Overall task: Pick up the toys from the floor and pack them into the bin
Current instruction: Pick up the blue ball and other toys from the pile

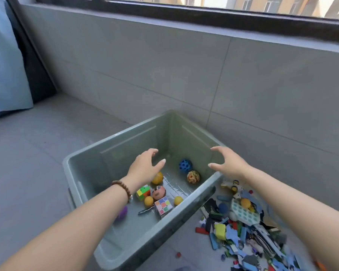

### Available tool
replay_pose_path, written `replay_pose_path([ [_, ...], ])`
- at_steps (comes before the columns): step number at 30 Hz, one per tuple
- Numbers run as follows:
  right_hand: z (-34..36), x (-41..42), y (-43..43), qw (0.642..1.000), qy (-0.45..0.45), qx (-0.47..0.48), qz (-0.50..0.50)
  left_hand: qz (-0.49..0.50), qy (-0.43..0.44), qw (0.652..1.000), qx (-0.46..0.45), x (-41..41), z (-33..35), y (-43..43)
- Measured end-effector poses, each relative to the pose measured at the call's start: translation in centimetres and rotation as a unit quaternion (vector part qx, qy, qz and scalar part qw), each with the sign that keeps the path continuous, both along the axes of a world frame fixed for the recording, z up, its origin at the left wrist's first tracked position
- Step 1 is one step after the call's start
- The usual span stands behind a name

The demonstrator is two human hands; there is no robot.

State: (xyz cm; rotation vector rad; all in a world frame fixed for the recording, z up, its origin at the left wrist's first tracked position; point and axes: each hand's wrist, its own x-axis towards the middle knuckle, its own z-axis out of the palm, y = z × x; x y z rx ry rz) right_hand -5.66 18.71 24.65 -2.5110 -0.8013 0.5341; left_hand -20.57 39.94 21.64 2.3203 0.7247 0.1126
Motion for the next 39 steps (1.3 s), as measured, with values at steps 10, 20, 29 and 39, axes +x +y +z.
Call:
replay_pose_path([
  [10,2.6,4.9,-22.6,0.988,-0.005,-0.027,-0.153,-0.232,0.005,0.958,0.166,10.4,3.1,-18.6],
  [20,-11.5,6.2,-37.3,0.942,0.121,-0.031,-0.312,-0.34,0.166,0.91,0.168,17.0,-8.8,-29.9],
  [29,-24.7,4.8,-35.3,0.882,0.33,-0.015,-0.336,-0.273,0.319,0.906,-0.05,15.4,-21.1,-33.6],
  [39,-30.0,4.2,-33.7,0.813,0.379,0.113,-0.426,-0.165,0.244,0.949,-0.112,15.8,-25.7,-35.1],
])
